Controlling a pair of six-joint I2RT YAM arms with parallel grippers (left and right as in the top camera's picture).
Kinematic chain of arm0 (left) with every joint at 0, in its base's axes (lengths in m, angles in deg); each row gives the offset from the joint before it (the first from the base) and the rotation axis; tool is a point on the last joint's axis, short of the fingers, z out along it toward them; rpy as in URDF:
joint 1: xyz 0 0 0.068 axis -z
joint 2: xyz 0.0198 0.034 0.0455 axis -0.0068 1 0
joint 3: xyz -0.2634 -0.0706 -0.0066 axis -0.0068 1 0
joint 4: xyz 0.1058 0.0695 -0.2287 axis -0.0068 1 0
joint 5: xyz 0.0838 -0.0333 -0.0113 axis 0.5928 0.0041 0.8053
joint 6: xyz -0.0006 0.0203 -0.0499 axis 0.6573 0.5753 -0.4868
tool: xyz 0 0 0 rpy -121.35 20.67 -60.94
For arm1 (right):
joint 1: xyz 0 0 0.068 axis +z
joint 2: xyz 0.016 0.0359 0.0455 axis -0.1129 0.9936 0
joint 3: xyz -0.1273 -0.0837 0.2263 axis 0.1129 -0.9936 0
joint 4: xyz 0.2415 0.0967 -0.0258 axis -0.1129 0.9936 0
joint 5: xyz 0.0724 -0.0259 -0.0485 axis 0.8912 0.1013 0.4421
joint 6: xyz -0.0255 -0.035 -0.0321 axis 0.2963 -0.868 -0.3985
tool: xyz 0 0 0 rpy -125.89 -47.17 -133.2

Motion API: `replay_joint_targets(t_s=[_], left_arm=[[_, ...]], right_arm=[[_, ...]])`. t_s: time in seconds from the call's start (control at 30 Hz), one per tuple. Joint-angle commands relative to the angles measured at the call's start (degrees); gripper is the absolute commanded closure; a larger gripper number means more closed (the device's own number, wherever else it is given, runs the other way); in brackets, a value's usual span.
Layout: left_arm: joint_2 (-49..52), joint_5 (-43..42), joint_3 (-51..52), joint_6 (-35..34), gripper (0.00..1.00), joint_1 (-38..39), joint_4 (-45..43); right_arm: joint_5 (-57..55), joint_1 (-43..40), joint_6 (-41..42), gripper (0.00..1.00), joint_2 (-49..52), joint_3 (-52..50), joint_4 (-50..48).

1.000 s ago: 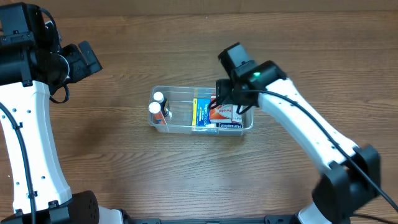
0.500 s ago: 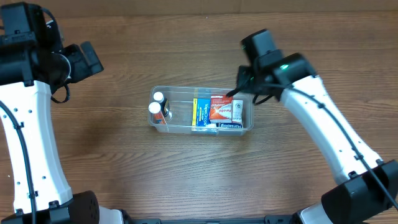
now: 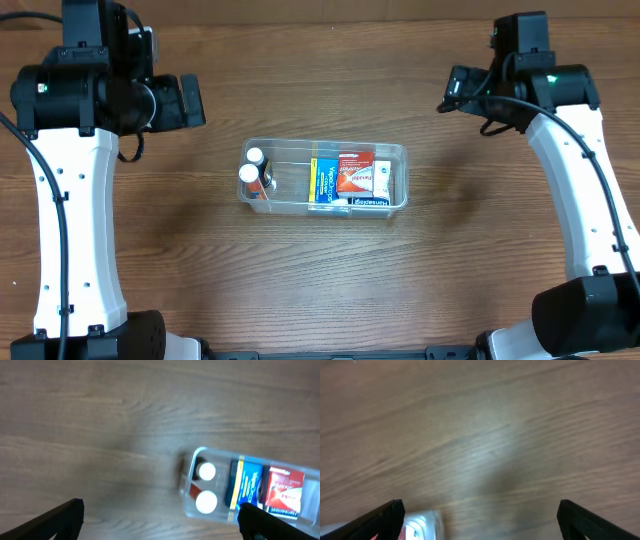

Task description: Pack container

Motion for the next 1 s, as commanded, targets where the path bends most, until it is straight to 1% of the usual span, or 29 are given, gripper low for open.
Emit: replay_joint_targets(t_s=[0.0, 0.07, 0.17, 0.27, 0.33, 0.43, 0.5, 0.57, 0.7, 0.83, 0.97], left_arm=[[0.2, 0.7, 0.3, 2.0, 0.0, -0.3, 1.2], [-1.2, 0.8, 0.3, 1.8, 0.0, -0.3, 2.0], [-4.9, 0.7, 0.3, 1.8, 0.0, -0.3, 2.4], [-11.7, 0.7, 2.8, 1.9, 0.0, -0.3, 1.3], [-17.5, 0.8, 7.8, 2.2, 0.0, -0.3, -1.2], [-27.9, 0.8, 20.0, 4.1, 0.0, -0.3, -7.3], [-38.9, 0.8, 34.1, 5.1, 0.0, -0.3, -14.8], [-47.2, 0.8, 44.2, 5.1, 0.0, -0.3, -20.4], [-55.9, 2.1, 55.7, 4.9, 0.0, -0.3, -24.6], [-56.0, 2.1, 61.6, 4.9, 0.0, -0.3, -24.6], [-54.9, 2.1, 64.9, 4.9, 0.0, -0.3, -24.6]], right_arm=[[0.0, 0.0, 2.2, 0.0, -3.4, 1.4, 1.9], [-1.2, 0.1, 3.2, 0.0, -6.4, 0.3, 3.5], [-3.1, 0.8, 4.9, 0.0, -12.2, -3.7, 2.9], [-3.0, 2.1, 5.4, 0.0, -20.9, -13.5, -1.6], [-3.1, 2.8, 6.0, 0.0, -26.9, -20.9, -4.9], [-3.0, 2.8, 6.4, 0.0, -36.8, -33.1, -9.2], [-3.0, 2.8, 6.4, 0.0, -44.4, -40.9, -10.6], [-3.0, 2.8, 6.4, 0.0, -50.1, -45.9, -10.4], [-3.0, 2.8, 6.4, 0.0, -55.3, -49.0, -8.4], [-3.0, 2.8, 6.4, 0.0, -55.1, -49.0, -7.8], [-3.0, 2.8, 6.4, 0.0, -54.9, -49.0, -7.8]])
